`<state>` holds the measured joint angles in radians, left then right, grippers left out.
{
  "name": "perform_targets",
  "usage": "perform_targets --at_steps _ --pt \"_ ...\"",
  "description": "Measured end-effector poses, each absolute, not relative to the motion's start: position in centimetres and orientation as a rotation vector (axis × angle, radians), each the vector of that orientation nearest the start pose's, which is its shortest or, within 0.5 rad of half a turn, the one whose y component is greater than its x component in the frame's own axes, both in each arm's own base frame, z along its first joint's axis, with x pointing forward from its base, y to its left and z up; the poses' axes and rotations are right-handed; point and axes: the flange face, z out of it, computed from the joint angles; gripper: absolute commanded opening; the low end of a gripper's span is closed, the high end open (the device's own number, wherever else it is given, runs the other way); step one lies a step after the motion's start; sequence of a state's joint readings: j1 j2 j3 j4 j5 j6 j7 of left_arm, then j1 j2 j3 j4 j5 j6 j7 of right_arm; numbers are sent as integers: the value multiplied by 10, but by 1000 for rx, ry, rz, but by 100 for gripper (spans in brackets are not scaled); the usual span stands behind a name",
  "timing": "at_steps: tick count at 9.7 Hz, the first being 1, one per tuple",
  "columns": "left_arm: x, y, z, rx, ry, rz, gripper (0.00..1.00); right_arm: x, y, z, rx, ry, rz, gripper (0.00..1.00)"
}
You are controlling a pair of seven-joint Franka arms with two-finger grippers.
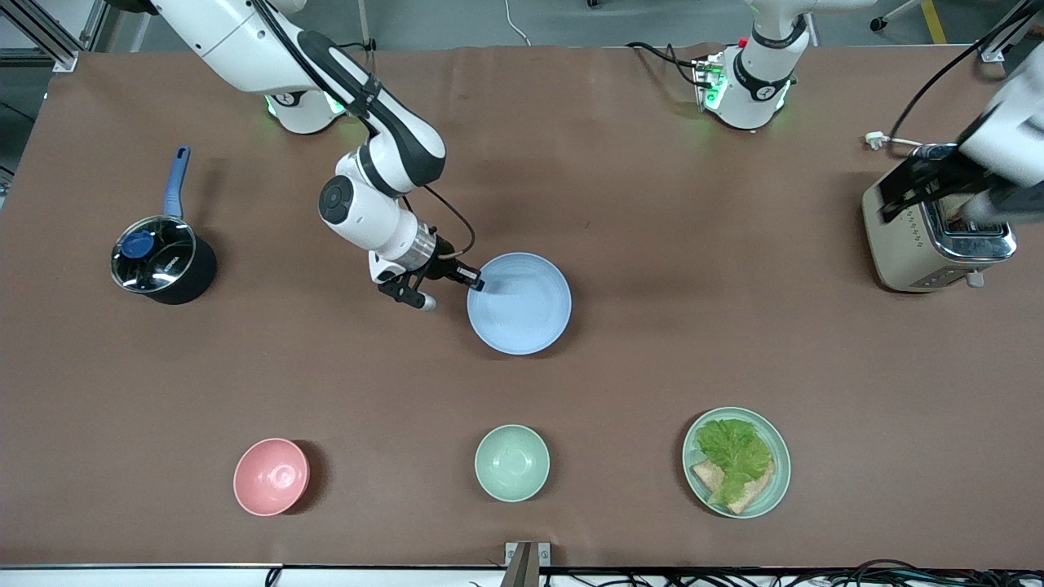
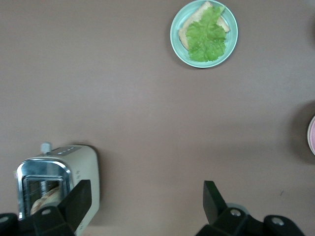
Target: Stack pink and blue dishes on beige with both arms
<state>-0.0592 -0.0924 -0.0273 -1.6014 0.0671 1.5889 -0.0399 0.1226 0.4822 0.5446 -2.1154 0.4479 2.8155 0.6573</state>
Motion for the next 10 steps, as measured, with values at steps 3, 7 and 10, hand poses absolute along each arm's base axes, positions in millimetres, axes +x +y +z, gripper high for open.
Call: perform_targets --at_steps 3,7,10 --pt "482 -32 702 -3083 59 -158 100 483 345 227 -2591 644 120 100" --pt "506 -22 708 -3126 17 -137 100 507 327 272 -2582 639 28 100" --pt "518 -13 699 -3137 -12 -89 100 549 242 381 -2850 490 -46 100"
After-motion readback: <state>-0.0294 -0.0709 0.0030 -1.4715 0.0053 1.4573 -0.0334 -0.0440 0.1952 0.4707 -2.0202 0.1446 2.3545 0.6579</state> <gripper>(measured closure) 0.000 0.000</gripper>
